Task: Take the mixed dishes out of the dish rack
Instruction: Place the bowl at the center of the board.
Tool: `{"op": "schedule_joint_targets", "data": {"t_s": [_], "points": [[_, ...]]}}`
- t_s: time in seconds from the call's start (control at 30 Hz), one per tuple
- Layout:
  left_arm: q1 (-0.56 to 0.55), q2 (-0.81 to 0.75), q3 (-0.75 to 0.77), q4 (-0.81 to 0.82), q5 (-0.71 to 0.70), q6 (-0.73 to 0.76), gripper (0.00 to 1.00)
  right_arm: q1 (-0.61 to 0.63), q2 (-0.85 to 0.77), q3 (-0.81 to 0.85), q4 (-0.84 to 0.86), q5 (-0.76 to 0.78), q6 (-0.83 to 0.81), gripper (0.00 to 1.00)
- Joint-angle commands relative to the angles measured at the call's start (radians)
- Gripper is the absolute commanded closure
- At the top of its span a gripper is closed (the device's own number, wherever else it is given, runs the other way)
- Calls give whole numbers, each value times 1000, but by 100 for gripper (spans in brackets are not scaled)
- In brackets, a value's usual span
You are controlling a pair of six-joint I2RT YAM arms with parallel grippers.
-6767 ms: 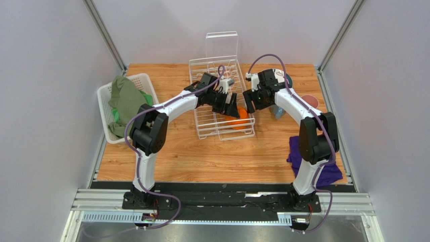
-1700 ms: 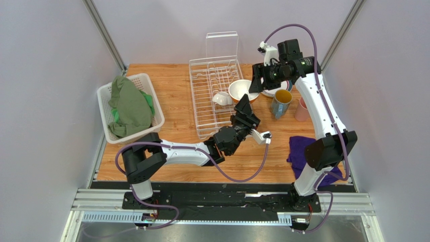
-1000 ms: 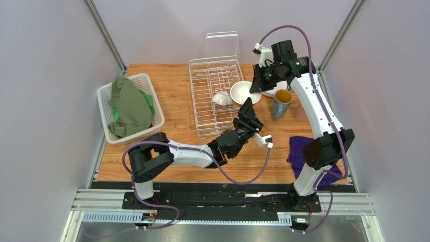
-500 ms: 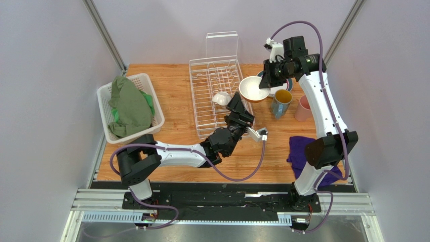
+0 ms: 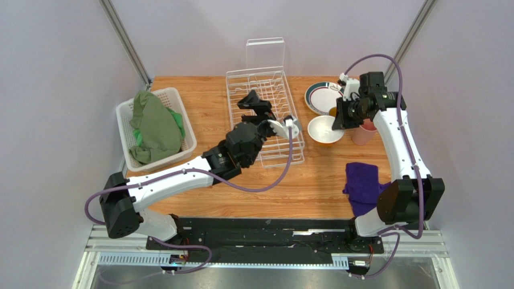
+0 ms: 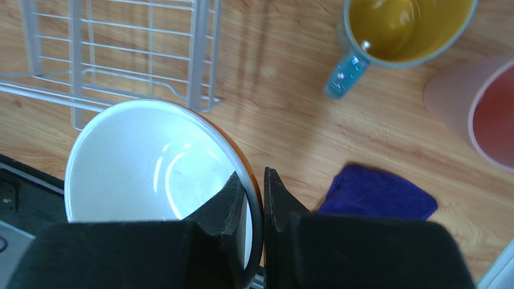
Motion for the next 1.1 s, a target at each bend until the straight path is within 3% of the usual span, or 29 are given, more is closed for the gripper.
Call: {"op": "schedule_joint_targets", "data": {"t_s": [0.0, 0.2, 0.53, 1.07], "points": [[56, -54, 61, -251, 61, -249, 7, -30, -113, -184, 156, 48, -76, 100], [101, -55, 77, -285, 82, -297, 7, -46, -208, -412, 335, 77, -102, 100], [116, -47, 69, -291, 96, -320, 8, -125, -228, -610, 564, 95, -152, 100], [121, -30, 40, -273, 102, -325, 8, -139, -104, -712, 731, 77, -133, 100]]}}
